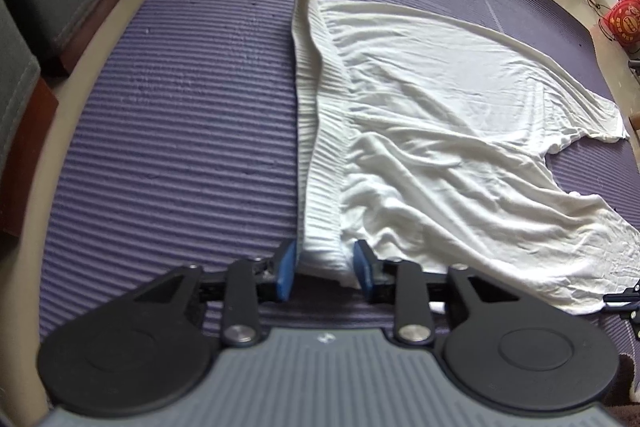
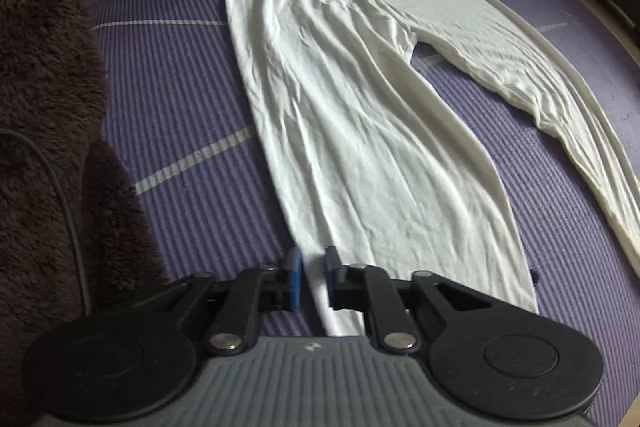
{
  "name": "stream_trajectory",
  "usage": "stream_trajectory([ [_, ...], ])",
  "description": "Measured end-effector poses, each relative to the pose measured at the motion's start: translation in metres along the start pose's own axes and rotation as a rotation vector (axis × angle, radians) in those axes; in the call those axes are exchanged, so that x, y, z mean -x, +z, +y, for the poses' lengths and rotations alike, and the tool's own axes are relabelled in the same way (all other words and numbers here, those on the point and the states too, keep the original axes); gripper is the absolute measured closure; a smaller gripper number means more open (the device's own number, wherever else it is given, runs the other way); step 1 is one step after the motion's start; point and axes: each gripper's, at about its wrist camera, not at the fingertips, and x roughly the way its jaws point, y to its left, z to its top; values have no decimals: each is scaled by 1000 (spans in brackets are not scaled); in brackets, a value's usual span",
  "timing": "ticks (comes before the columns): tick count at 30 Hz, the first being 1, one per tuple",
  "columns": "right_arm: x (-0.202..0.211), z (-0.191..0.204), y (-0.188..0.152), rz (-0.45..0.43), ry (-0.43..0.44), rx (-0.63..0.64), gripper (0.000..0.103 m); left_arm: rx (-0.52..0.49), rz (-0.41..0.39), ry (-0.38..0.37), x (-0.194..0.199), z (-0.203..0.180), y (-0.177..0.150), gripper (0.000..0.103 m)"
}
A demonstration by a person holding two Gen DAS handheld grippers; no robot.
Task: Fold clothes
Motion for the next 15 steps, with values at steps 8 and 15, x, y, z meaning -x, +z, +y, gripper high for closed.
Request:
stream_trajectory([
  [8, 20, -6, 3, -14, 71, -8, 103, -22, 26, 71, 11, 5, 2, 83],
  [15, 18, -8, 2, 5, 167, -29, 103, -78, 64, 137, 13, 6, 3, 82],
])
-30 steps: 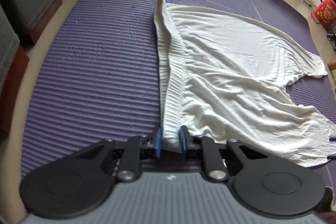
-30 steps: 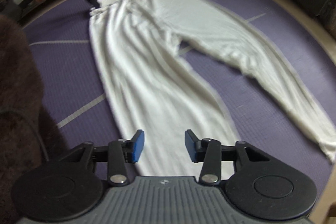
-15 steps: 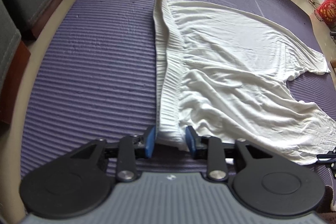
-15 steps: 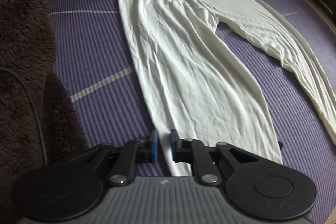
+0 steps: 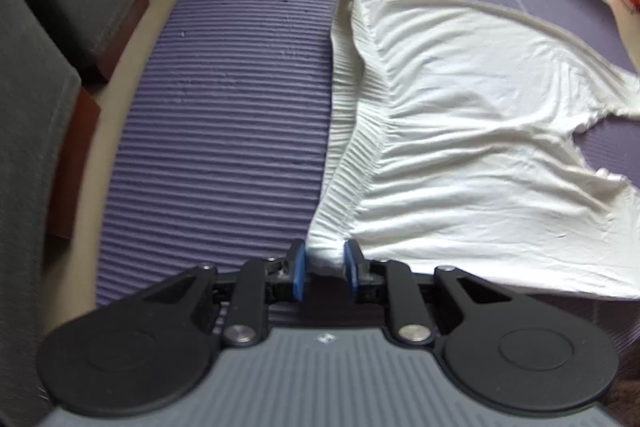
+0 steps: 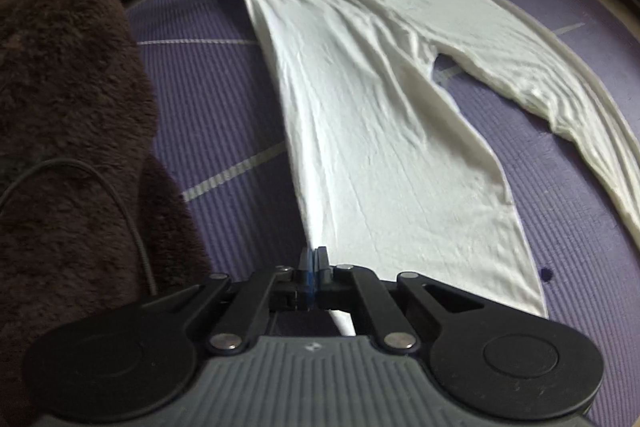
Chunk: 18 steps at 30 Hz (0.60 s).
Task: Fold clothes
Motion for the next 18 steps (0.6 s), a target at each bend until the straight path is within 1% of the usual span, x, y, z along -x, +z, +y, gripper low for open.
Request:
stream_trajectory([
  [5, -14, 1, 0, 40, 37, 1, 103, -50, 20, 39, -7, -8, -2, 80],
  [7, -19, 0, -1, 52, 37, -2, 103, -74, 23, 62, -8, -12, -2, 75],
  [8, -21, -1, -1, 52, 32, 0, 101, -85, 26, 76, -9, -14, -2, 71],
  [9, -21, -2, 0, 46, 36, -10, 97, -96, 31, 96, -10, -16, -1, 63],
  [10, -20, -2, 1, 39, 25, -13, 86, -104, 34, 109, -10, -18, 0, 57],
  [11, -18, -2, 2, 33, 9, -15, 67, -105, 39, 115, -10, -18, 0, 43],
  [12, -16, -2, 3, 28, -7, -13, 62, -101, 47, 123, -11, -17, 1, 37],
  [14, -9, -3, 3, 19, -25, -16, 62, -76, 55, 128, -11, -14, 2, 35],
  [15, -4, -6, 3, 8, -36, -29, 62, -57, 54, 127, -9, -12, 2, 32],
  [16, 1, -9, 2, -3, -48, -44, 61, -41, 51, 130, -7, -11, 3, 30],
  [18, 10, -14, 2, -15, -77, -72, 59, -30, 32, 141, 0, -13, 6, 25],
])
